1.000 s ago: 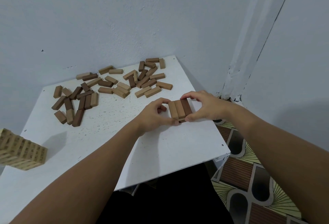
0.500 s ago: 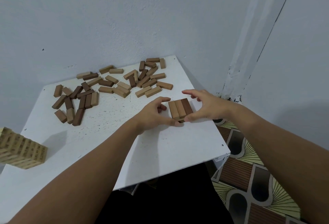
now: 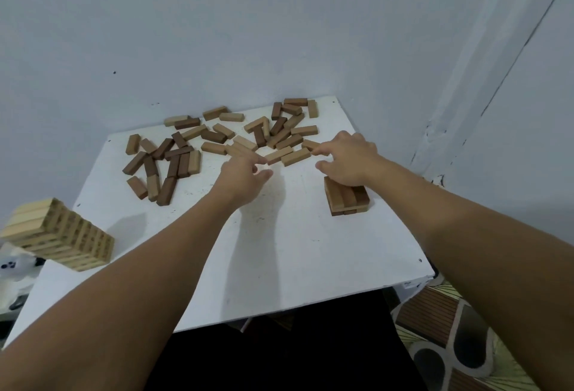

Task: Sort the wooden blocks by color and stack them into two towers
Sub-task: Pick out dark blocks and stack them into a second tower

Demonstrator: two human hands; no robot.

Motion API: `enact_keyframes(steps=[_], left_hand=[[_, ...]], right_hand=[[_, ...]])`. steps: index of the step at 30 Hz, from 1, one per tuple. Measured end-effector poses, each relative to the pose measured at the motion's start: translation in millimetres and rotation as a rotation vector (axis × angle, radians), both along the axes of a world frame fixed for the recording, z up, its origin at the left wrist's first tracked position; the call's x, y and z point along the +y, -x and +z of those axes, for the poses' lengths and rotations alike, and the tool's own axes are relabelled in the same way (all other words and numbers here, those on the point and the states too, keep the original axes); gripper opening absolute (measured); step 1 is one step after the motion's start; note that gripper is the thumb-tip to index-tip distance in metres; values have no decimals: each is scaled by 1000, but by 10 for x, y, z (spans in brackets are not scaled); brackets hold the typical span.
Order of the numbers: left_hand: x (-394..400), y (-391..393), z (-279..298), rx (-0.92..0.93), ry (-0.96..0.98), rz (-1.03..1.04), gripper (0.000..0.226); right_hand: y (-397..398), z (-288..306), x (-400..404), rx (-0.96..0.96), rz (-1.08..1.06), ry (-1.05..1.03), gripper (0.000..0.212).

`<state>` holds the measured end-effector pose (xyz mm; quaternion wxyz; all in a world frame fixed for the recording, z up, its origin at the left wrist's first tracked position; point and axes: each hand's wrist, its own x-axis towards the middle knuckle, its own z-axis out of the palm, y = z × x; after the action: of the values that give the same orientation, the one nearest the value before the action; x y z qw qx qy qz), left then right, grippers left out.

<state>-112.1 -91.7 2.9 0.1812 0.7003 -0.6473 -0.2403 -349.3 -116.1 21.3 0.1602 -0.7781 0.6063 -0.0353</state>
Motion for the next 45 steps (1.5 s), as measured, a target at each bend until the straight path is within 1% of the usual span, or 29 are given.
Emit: enact_keyframes(steps=[2, 5, 7, 9, 11, 14, 17, 20, 23, 28, 33, 35, 38, 41, 42, 45], left_hand=[[-77, -4, -32, -95, 11, -26, 43], [-192, 40, -39, -205, 48, -93, 37], [-272, 75, -50, -279, 80, -134, 40], [-356, 99, -89, -317, 81, -173, 48], [-423, 102, -163, -320, 61, -216, 47], [-465, 108, -260, -274, 87, -227, 35], [-436, 110, -304, -166, 134, -149, 28], [-325, 3, -342, -28, 137, -66, 34], [-94, -165, -372, 32, 133, 27, 38], [329, -429, -417, 84, 154, 156, 39], [683, -623, -375, 129, 145, 198, 40], [822, -688, -380, 192, 138, 179, 32], [964, -775, -424, 274, 159, 173, 9], [1019, -819, -514, 317, 194, 187, 12], [1025, -825, -545, 329, 207, 194, 13], [1040, -822, -605, 337, 245, 184, 16]], right_hand=[[-130, -21, -92, 90, -2, -2, 43], [-253, -47, -227, 179, -27, -42, 47], [-311, -56, -289, 235, -41, -83, 50], [-340, -87, -331, 271, -45, -107, 49], [-362, -117, -357, 272, -36, -95, 42], [-419, -165, -393, 207, -47, 1, 17], [-489, -227, -413, 146, -63, 19, 14], [-568, -267, -389, 98, -65, 41, 10], [-697, -281, -283, 60, -41, 50, 8], [-1040, -333, 8, -62, 13, 58, 12], [-1263, -432, 337, -191, 52, 36, 29], [-1306, -524, 471, -279, 68, 14, 37], [-1323, -682, 647, -389, 78, 32, 39], [-1283, -803, 801, -536, 60, 63, 38], [-1268, -827, 845, -559, 60, 78, 38], [-1243, -867, 918, -548, 65, 116, 40]])
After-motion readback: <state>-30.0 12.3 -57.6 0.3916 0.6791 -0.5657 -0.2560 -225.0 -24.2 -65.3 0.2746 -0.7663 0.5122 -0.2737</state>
